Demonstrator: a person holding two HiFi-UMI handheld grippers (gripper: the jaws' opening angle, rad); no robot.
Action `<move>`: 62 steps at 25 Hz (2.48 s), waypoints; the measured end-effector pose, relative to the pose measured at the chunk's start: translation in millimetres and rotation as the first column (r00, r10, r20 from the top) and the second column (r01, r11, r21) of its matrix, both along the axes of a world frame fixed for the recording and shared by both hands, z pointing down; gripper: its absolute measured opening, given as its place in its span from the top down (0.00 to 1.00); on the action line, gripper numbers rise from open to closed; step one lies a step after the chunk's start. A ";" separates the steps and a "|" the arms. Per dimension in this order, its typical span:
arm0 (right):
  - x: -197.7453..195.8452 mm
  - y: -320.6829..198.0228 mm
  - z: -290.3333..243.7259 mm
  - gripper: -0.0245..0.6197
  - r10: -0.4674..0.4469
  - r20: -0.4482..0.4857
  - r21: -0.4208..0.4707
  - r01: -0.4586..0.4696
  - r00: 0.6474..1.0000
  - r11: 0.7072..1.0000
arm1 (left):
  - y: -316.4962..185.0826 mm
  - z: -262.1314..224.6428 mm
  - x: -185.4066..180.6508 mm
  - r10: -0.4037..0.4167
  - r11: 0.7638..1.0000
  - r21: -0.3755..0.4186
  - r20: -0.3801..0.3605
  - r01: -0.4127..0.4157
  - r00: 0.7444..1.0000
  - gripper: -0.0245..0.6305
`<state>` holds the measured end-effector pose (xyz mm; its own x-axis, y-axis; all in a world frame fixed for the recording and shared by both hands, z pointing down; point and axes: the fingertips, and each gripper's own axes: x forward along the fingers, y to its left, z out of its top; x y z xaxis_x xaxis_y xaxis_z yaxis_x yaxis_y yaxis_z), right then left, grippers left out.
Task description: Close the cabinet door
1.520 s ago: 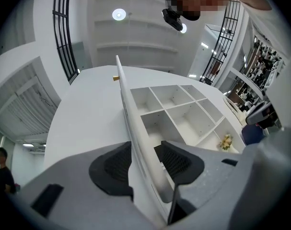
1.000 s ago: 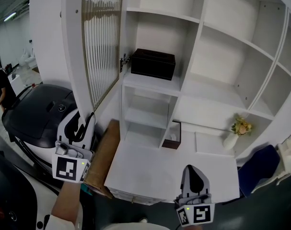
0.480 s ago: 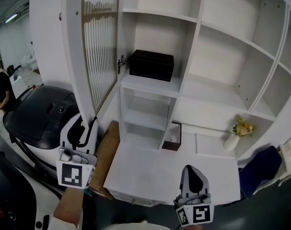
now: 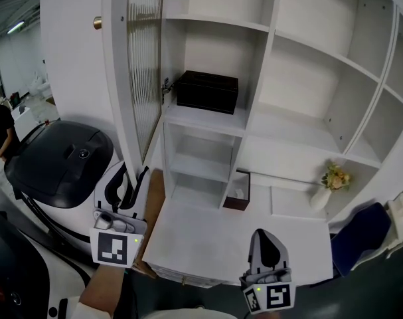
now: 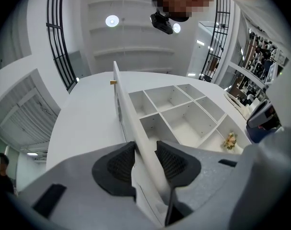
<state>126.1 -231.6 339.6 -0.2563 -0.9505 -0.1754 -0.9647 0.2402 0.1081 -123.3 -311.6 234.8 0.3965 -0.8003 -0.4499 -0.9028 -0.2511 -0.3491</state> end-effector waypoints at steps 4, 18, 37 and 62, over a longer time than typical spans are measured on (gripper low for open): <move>5.5 2.2 -0.3 0.96 0.006 0.005 0.002 -0.006 1.000 1.000 | 0.1 -0.3 18.0 0.022 1.000 0.000 0.026 -0.022 0.999 0.75; 35.9 8.1 5.3 0.96 0.039 0.009 -0.011 -0.039 0.999 0.999 | -6.1 3.1 74.6 0.003 1.000 0.019 0.126 -0.006 0.992 0.69; 91.9 17.2 4.8 0.96 0.114 -0.011 -0.016 -0.114 0.993 0.993 | -43.9 -0.9 178.5 0.062 0.994 0.074 0.259 -0.083 0.964 0.63; 149.4 12.8 23.7 0.96 0.214 0.033 -0.049 -0.213 0.976 0.976 | -122.0 12.0 249.5 0.072 0.996 0.021 0.368 -0.085 0.927 0.65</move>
<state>275.5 -218.8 363.3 -0.0407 -0.9897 -0.1371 -0.9974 0.0321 0.0646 126.2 -433.6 246.8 0.6001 -0.7458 -0.2892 -0.6882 -0.2970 -0.6620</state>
